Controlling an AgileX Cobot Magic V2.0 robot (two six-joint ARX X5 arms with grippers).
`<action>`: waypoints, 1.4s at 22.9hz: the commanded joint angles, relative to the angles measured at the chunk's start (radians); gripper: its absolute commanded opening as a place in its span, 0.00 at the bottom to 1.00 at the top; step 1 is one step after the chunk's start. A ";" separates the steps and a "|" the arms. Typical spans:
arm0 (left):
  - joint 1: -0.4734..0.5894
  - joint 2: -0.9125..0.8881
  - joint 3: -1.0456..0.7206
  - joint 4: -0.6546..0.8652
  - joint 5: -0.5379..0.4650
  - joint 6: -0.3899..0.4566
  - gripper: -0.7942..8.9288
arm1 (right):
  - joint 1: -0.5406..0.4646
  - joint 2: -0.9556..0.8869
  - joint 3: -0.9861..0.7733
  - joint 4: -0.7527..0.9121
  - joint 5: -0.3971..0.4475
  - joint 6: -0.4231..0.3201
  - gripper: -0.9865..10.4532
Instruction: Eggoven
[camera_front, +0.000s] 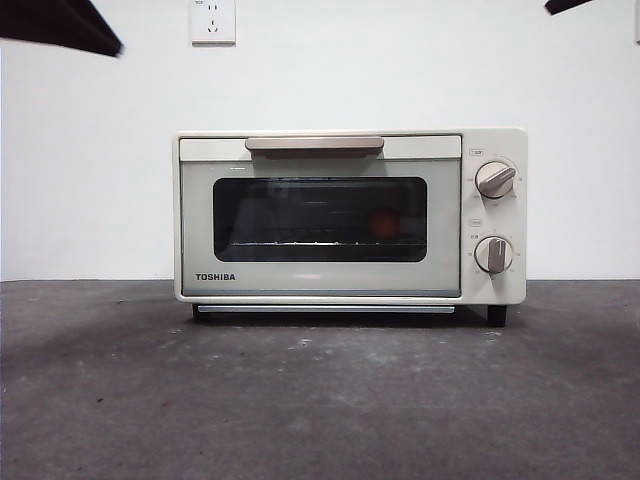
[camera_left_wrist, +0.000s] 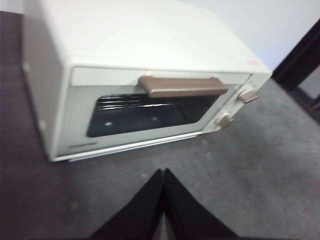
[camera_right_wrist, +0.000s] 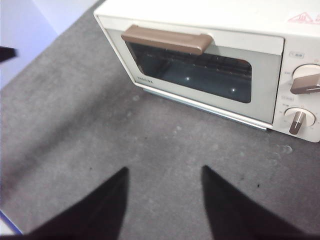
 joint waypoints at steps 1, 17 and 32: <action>-0.010 -0.070 0.008 -0.075 -0.066 0.056 0.09 | 0.007 0.025 0.017 0.003 0.001 -0.035 0.16; -0.013 -0.200 0.008 -0.216 -0.151 0.079 0.09 | 0.006 0.068 0.016 0.035 0.002 -0.094 0.09; -0.014 -0.199 0.008 -0.212 -0.151 0.079 0.09 | 0.005 0.061 0.016 0.093 0.007 -0.094 0.09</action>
